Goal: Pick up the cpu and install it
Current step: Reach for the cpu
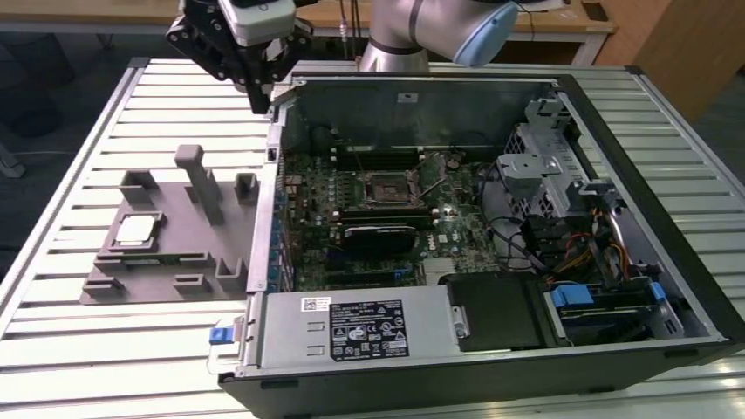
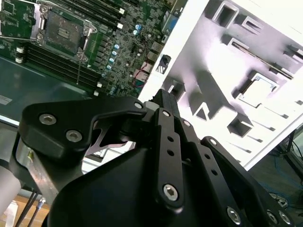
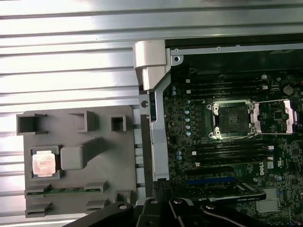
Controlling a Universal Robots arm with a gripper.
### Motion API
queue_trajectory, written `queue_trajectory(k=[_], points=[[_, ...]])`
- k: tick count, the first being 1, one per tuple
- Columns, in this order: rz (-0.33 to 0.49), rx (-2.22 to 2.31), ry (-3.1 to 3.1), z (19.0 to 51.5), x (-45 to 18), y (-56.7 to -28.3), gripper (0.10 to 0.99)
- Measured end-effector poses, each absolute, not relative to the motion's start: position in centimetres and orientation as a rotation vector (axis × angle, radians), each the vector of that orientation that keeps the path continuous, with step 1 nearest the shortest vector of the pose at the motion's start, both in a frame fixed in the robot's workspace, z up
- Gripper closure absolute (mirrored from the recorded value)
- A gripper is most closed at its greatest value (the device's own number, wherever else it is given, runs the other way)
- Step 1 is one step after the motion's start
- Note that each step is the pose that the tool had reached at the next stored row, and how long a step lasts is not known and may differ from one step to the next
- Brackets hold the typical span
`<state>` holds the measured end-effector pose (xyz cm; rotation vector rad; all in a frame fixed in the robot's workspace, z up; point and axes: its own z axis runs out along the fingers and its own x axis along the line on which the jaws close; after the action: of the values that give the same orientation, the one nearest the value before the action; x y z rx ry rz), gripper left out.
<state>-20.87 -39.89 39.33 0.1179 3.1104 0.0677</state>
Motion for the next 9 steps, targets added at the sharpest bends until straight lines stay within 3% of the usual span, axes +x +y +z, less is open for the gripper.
queue_trajectory(k=[9], points=[[0.068,0.118,3.11,39.3,-22.1,-39.9,0.98]])
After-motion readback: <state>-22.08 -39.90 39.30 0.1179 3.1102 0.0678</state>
